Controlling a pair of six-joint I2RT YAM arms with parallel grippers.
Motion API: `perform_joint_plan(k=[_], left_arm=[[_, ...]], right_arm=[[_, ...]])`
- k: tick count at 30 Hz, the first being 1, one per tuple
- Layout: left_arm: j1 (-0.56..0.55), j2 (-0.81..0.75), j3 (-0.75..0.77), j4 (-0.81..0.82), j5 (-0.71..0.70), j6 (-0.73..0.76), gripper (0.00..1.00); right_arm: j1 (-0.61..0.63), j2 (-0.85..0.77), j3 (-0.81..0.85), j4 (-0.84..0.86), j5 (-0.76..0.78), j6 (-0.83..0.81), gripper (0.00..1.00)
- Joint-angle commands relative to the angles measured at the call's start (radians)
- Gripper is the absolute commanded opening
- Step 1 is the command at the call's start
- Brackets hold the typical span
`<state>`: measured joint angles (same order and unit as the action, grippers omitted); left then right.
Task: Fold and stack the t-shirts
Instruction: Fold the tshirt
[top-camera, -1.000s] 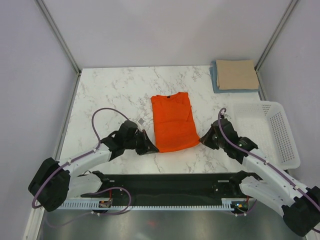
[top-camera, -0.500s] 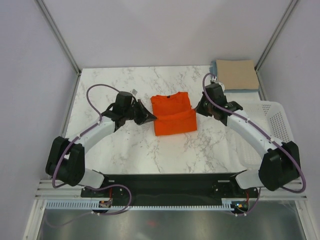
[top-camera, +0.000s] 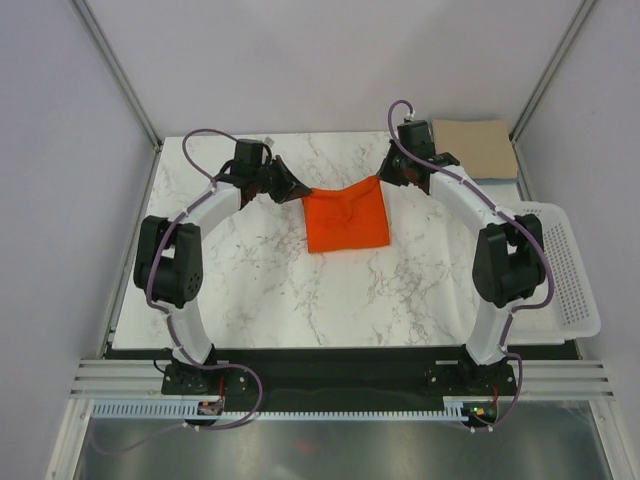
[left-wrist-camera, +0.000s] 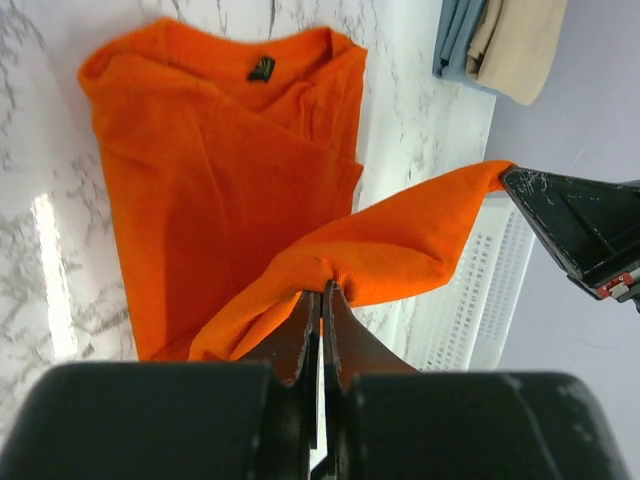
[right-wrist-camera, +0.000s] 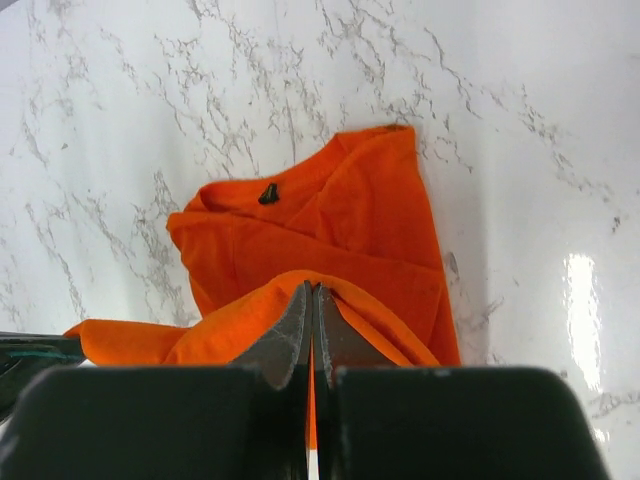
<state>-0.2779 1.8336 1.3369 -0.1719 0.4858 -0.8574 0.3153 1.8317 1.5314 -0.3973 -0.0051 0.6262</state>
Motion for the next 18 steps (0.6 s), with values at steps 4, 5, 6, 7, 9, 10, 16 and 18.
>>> perform_joint_plan(k=[4, 5, 6, 7, 9, 10, 16, 18], left_arm=[[0.031, 0.156, 0.185, 0.005, 0.048, 0.096, 0.02], [0.037, 0.173, 0.197, 0.005, 0.050, 0.095, 0.02], [0.048, 0.188, 0.223, 0.005, 0.051, 0.093, 0.02], [0.052, 0.208, 0.235, 0.005, 0.053, 0.095, 0.02], [0.063, 0.259, 0.275, 0.005, 0.054, 0.098, 0.02], [0.066, 0.275, 0.289, 0.003, 0.056, 0.103, 0.02], [0.080, 0.406, 0.406, 0.005, 0.063, 0.115, 0.02], [0.086, 0.446, 0.444, 0.002, 0.060, 0.118, 0.02]], right_arm=[[-0.031, 0.155, 0.186, 0.029, -0.064, -0.022, 0.00], [-0.041, 0.172, 0.217, 0.031, -0.068, -0.020, 0.00], [-0.042, 0.208, 0.234, 0.031, -0.079, -0.020, 0.00], [-0.047, 0.224, 0.248, 0.031, -0.082, -0.019, 0.00], [-0.056, 0.270, 0.286, 0.034, -0.094, -0.019, 0.00], [-0.059, 0.285, 0.298, 0.037, -0.101, -0.019, 0.00], [-0.078, 0.391, 0.384, 0.037, -0.118, -0.013, 0.00], [-0.085, 0.422, 0.407, 0.038, -0.116, -0.008, 0.00]])
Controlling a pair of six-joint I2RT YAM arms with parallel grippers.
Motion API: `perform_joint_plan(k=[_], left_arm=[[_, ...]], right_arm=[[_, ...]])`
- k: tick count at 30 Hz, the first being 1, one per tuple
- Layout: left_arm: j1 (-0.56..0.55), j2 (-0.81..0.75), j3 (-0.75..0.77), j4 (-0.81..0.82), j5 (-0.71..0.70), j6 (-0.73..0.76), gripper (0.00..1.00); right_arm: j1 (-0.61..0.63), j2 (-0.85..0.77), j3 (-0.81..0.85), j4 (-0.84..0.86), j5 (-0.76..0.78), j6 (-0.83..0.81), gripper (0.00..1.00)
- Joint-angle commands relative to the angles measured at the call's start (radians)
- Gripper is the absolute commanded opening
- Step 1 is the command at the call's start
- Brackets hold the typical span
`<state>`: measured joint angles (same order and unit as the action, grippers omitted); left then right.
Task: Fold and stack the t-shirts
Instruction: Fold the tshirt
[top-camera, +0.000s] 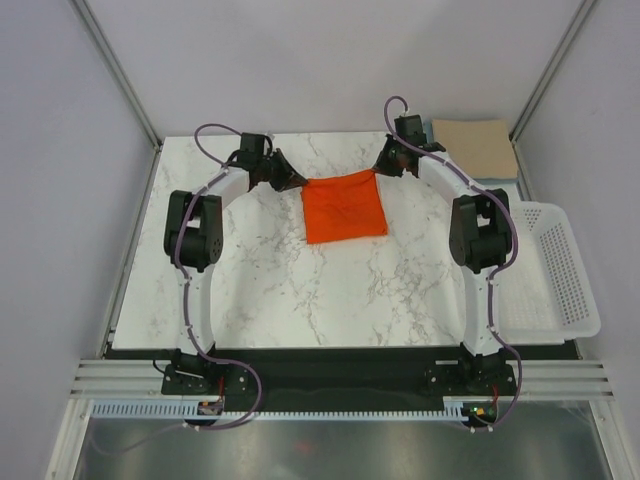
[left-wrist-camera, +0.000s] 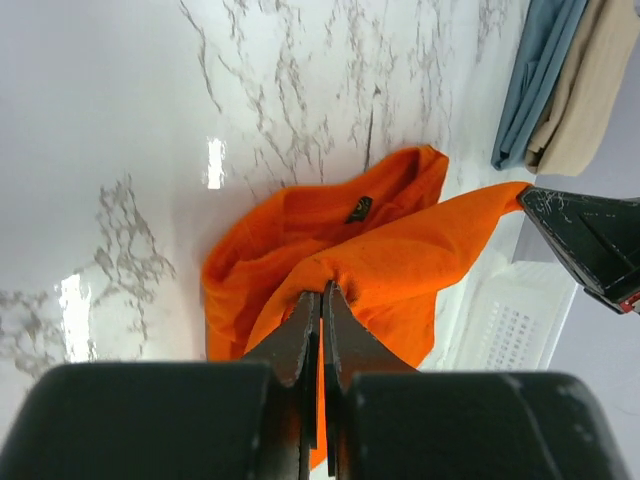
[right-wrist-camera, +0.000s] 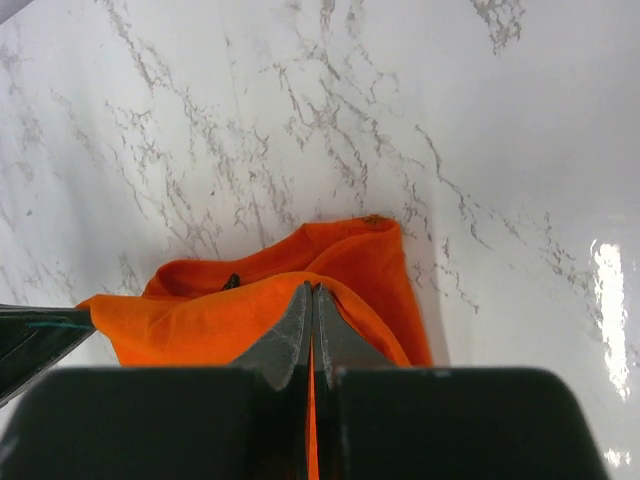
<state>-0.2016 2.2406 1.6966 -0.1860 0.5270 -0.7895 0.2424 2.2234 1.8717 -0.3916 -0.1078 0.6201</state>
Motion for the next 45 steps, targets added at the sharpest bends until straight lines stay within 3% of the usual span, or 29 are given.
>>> perform_joint_plan(k=[1, 7, 8, 10, 11, 13, 16, 19, 22, 27, 32, 38, 45], left_arm=[[0.013, 0.048, 0.090, 0.014, 0.018, 0.033, 0.02], [0.025, 0.118, 0.167, 0.010, -0.013, 0.032, 0.02], [0.025, 0.128, 0.178, 0.010, -0.010, 0.032, 0.02], [0.031, 0.148, 0.216, 0.011, 0.022, 0.052, 0.14], [0.033, 0.149, 0.228, 0.010, 0.031, 0.062, 0.30], [0.034, 0.116, 0.226, 0.010, 0.004, 0.081, 0.38], [0.041, 0.057, 0.177, 0.010, -0.050, 0.140, 0.55], [0.041, -0.033, 0.085, 0.010, -0.082, 0.185, 0.58], [0.030, -0.085, -0.012, 0.011, -0.070, 0.225, 0.59], [0.021, -0.029, -0.012, 0.010, 0.033, 0.269, 0.59], [0.021, 0.049, 0.075, 0.010, 0.031, 0.265, 0.55], [0.024, 0.167, 0.191, 0.008, 0.033, 0.234, 0.53], [0.037, 0.247, 0.250, 0.008, 0.025, 0.148, 0.52]], right_arm=[[-0.015, 0.039, 0.075, 0.034, -0.007, 0.001, 0.00], [-0.037, 0.133, 0.150, 0.066, -0.062, 0.003, 0.00], [-0.041, 0.159, 0.147, 0.091, -0.113, 0.001, 0.04], [-0.051, 0.177, 0.127, 0.180, -0.159, -0.006, 0.17], [-0.055, 0.176, 0.107, 0.210, -0.177, -0.017, 0.20], [-0.074, 0.147, 0.049, 0.298, -0.239, -0.043, 0.32], [-0.101, 0.118, 0.024, 0.286, -0.303, -0.085, 0.46], [-0.117, 0.058, -0.012, 0.241, -0.351, -0.155, 0.55], [-0.120, 0.033, -0.032, 0.165, -0.391, -0.235, 0.57], [-0.118, 0.027, -0.045, 0.110, -0.441, -0.330, 0.59], [-0.118, 0.093, 0.018, 0.059, -0.484, -0.425, 0.59], [-0.118, 0.197, 0.082, 0.062, -0.444, -0.418, 0.56], [-0.120, 0.246, 0.067, 0.112, -0.340, -0.350, 0.27]])
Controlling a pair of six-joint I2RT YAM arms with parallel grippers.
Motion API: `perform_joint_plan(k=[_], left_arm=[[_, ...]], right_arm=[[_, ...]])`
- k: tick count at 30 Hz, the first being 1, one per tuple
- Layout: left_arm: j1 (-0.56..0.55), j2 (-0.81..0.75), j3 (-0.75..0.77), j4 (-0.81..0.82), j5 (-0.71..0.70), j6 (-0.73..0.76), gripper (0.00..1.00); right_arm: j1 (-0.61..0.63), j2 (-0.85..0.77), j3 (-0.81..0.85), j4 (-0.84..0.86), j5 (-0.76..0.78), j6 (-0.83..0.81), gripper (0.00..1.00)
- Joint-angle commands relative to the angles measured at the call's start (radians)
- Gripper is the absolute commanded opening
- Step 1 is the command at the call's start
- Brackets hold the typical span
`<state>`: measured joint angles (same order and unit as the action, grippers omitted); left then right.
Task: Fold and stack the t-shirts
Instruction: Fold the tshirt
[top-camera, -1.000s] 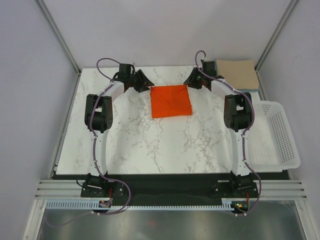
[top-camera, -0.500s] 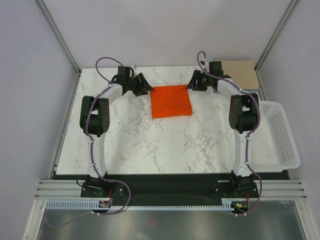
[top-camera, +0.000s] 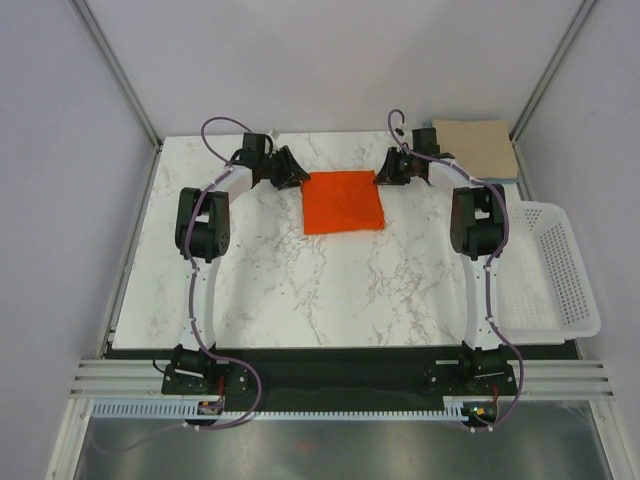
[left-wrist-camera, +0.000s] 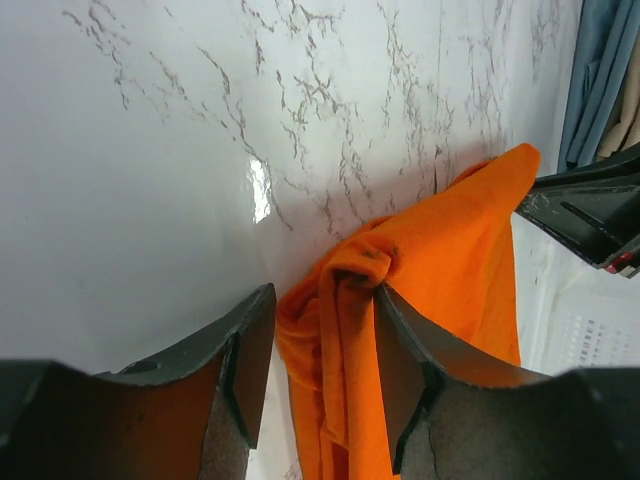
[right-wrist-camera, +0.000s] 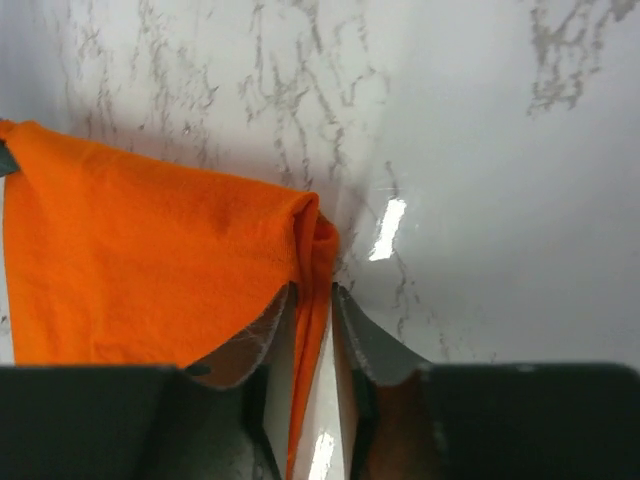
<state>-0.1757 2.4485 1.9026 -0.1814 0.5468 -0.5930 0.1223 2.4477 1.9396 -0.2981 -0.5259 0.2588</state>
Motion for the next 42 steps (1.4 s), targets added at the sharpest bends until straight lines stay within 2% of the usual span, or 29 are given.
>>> perform_joint_plan(k=[1, 2, 6, 9, 11, 15, 19, 22, 24, 34, 42], left_arm=[[0.012, 0.043, 0.044, 0.003, 0.010, -0.060, 0.52], [0.018, 0.047, 0.049, 0.003, 0.025, -0.088, 0.52], [0.036, 0.069, 0.070, 0.005, 0.085, -0.191, 0.53], [0.056, 0.069, 0.067, 0.003, 0.091, -0.275, 0.50], [0.061, 0.069, 0.067, 0.003, 0.081, -0.294, 0.39], [0.058, 0.079, 0.079, 0.003, 0.117, -0.309, 0.38], [0.056, 0.032, 0.050, 0.005, 0.127, -0.231, 0.39], [0.054, -0.014, 0.059, 0.016, 0.139, -0.136, 0.50], [0.051, -0.017, 0.079, 0.028, 0.171, -0.087, 0.52], [0.050, 0.108, 0.214, 0.031, 0.229, -0.036, 0.50], [0.036, 0.138, 0.225, 0.033, 0.246, 0.005, 0.48]], right_arm=[[-0.001, 0.023, -0.004, 0.019, 0.092, 0.017, 0.24], [-0.003, 0.022, -0.005, 0.023, 0.101, 0.026, 0.18], [-0.006, 0.020, -0.018, 0.027, 0.145, 0.056, 0.09], [-0.006, 0.017, -0.021, 0.031, 0.141, 0.080, 0.06], [-0.006, 0.011, -0.028, 0.042, 0.127, 0.094, 0.06], [-0.006, -0.013, -0.047, 0.059, 0.104, 0.114, 0.06], [-0.006, -0.033, -0.059, 0.066, 0.075, 0.125, 0.09], [-0.006, -0.038, -0.060, 0.066, 0.050, 0.123, 0.13], [-0.006, -0.039, -0.067, 0.068, 0.049, 0.123, 0.13], [-0.006, -0.026, -0.065, 0.074, 0.033, 0.106, 0.12], [-0.006, -0.009, -0.048, 0.076, 0.040, 0.111, 0.12]])
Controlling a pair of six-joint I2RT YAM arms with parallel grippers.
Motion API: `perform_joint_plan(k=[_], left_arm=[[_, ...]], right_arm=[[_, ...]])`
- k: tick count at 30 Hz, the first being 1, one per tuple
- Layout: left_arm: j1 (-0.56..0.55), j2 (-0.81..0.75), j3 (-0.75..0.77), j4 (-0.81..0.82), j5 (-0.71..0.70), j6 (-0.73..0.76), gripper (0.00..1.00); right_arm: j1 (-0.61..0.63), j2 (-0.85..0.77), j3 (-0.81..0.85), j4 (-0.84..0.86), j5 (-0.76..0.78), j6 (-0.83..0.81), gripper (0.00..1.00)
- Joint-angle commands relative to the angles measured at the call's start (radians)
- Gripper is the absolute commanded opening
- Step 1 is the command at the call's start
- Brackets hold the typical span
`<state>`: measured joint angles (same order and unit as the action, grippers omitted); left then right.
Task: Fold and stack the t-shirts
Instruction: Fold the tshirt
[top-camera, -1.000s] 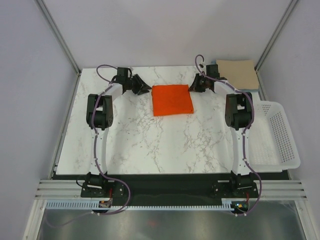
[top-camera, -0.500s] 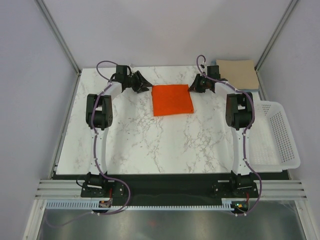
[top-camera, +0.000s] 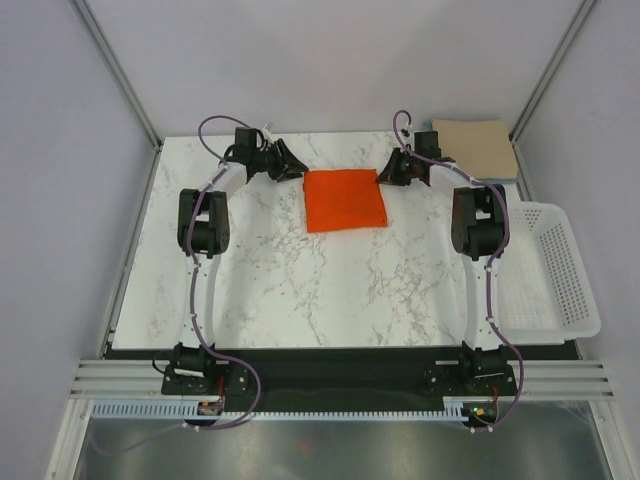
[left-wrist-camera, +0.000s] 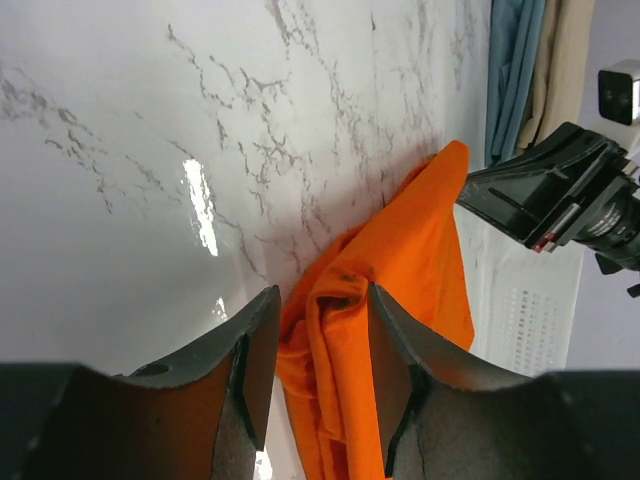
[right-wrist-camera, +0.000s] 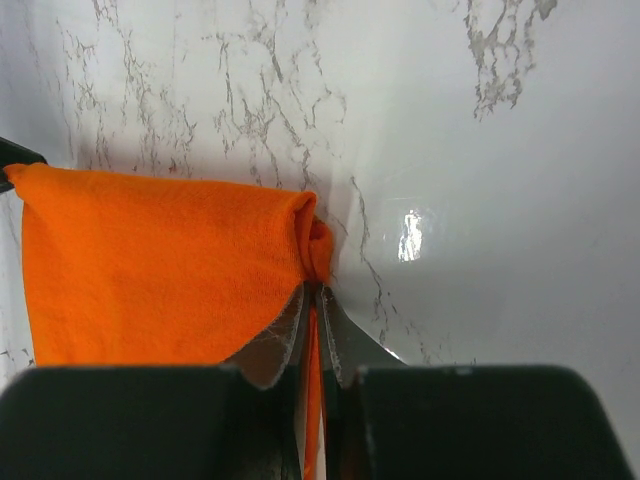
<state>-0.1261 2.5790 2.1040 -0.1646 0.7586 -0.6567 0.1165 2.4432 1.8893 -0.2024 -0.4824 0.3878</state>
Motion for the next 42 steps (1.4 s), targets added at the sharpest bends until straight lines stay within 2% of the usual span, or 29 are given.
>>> perform_joint_plan(k=[1, 9, 11, 14, 15, 16, 18, 21, 22, 26, 27, 35, 38, 42], left_arm=[[-0.015, 0.004, 0.014, 0.014, 0.028, 0.075, 0.48], [-0.024, 0.007, -0.001, 0.016, 0.004, 0.120, 0.48], [-0.024, 0.010, 0.002, 0.017, -0.004, 0.115, 0.45], [-0.024, 0.017, 0.005, 0.019, -0.028, 0.101, 0.32], [-0.024, 0.024, 0.011, 0.019, -0.033, 0.092, 0.26], [-0.021, 0.029, 0.014, 0.019, -0.042, 0.057, 0.13], [-0.018, 0.044, 0.034, 0.022, -0.038, 0.008, 0.02], [-0.017, 0.078, 0.060, 0.023, -0.007, -0.113, 0.02], [-0.015, 0.096, 0.070, 0.025, 0.022, -0.162, 0.05], [-0.007, 0.095, 0.056, 0.023, 0.028, -0.236, 0.23], [0.000, 0.084, 0.038, 0.023, 0.024, -0.245, 0.31], [0.055, -0.060, -0.127, 0.022, -0.059, -0.250, 0.40], [0.057, -0.129, -0.223, 0.022, -0.085, -0.193, 0.40], [0.043, -0.305, -0.389, 0.020, -0.128, -0.100, 0.39]], right_arm=[[0.002, -0.004, 0.004, -0.020, -0.004, -0.018, 0.12], [0.000, -0.003, 0.004, -0.020, -0.001, -0.010, 0.12], [-0.001, -0.006, 0.002, -0.020, 0.002, -0.013, 0.12], [0.000, -0.004, 0.001, -0.022, 0.005, -0.017, 0.06], [0.000, -0.004, -0.001, -0.022, 0.007, -0.018, 0.05], [0.000, -0.006, -0.002, -0.022, 0.007, -0.021, 0.02], [-0.001, -0.004, -0.013, -0.022, 0.014, -0.026, 0.00], [-0.001, -0.004, -0.025, -0.020, 0.027, -0.030, 0.00], [-0.001, -0.004, -0.027, -0.020, 0.027, -0.032, 0.00], [-0.001, -0.004, -0.033, -0.019, 0.025, -0.029, 0.00], [-0.001, -0.007, -0.035, -0.020, 0.025, -0.029, 0.00], [-0.001, -0.041, -0.090, -0.011, 0.021, 0.006, 0.00], [-0.001, -0.072, -0.139, 0.006, 0.031, 0.032, 0.00], [0.000, -0.122, -0.226, 0.044, 0.027, 0.071, 0.00]])
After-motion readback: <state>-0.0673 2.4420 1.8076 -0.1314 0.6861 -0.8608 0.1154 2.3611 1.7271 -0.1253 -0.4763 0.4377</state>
